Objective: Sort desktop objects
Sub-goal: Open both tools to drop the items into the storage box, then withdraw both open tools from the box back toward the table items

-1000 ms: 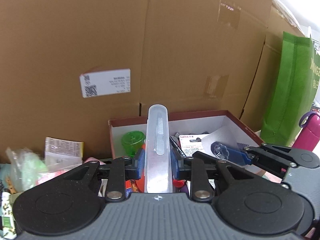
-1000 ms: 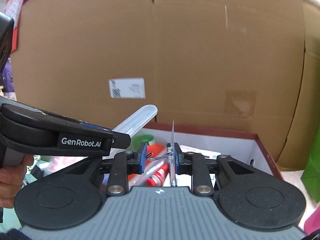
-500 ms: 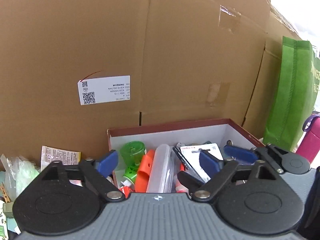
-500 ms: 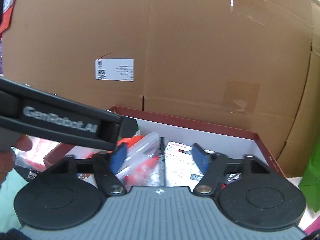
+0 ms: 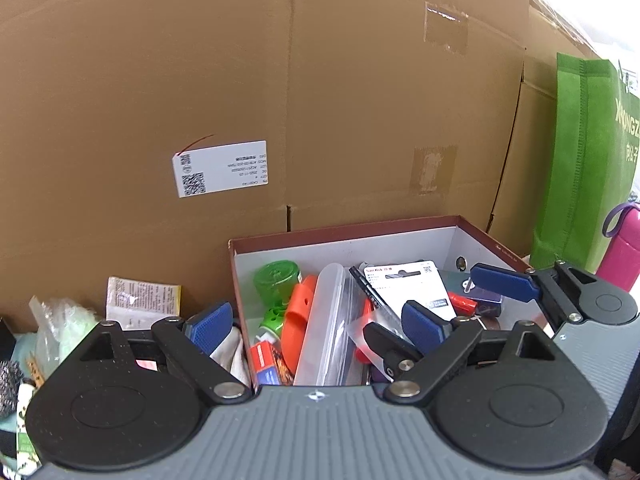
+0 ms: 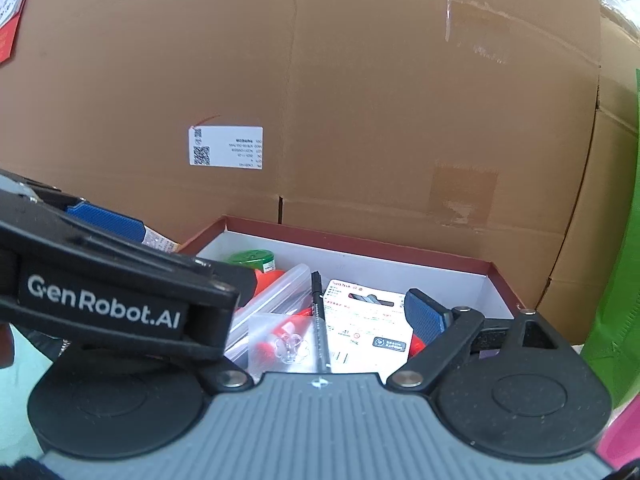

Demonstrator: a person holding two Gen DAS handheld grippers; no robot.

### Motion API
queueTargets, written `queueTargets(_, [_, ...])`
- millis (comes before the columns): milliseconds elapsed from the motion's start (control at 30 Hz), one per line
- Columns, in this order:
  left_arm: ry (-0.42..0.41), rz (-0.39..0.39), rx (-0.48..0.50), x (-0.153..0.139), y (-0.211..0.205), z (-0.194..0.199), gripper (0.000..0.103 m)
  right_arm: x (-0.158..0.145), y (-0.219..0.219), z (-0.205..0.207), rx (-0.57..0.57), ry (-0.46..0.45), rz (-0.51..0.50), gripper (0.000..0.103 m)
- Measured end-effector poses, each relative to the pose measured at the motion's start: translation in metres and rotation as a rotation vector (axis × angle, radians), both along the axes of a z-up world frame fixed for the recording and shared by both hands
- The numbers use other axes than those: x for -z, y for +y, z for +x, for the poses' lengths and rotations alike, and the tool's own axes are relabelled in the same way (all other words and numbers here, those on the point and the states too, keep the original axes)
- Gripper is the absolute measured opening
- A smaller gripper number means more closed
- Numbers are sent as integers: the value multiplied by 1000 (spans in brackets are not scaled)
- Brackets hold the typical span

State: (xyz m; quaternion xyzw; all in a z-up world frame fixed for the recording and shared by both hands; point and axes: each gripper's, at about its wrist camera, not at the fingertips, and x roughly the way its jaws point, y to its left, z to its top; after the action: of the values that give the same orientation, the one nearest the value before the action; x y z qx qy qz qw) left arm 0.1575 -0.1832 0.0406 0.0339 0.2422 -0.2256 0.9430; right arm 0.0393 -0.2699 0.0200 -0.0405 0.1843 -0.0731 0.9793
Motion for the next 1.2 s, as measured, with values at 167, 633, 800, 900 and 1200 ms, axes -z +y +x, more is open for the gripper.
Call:
queueTargets(167, [12, 2, -12, -6, 8, -14, 94, -5, 7, -14, -9, -3, 1, 90])
queueTargets(633, [3, 23, -108, -10, 42, -75, 94, -18, 45, -59, -62, 13, -11, 91])
queueTargets(800, [14, 24, -163, -2, 65, -93, 94, -16, 68, -70, -110, 30, -34, 91])
queueTargets(900, [35, 24, -195, 4, 81, -102, 94, -12, 84, -74, -147, 42, -53, 91])
queueTargets(1200, [76, 42, -299, 22, 125, -122, 94, 1, 132, -82, -251, 88, -77, 91])
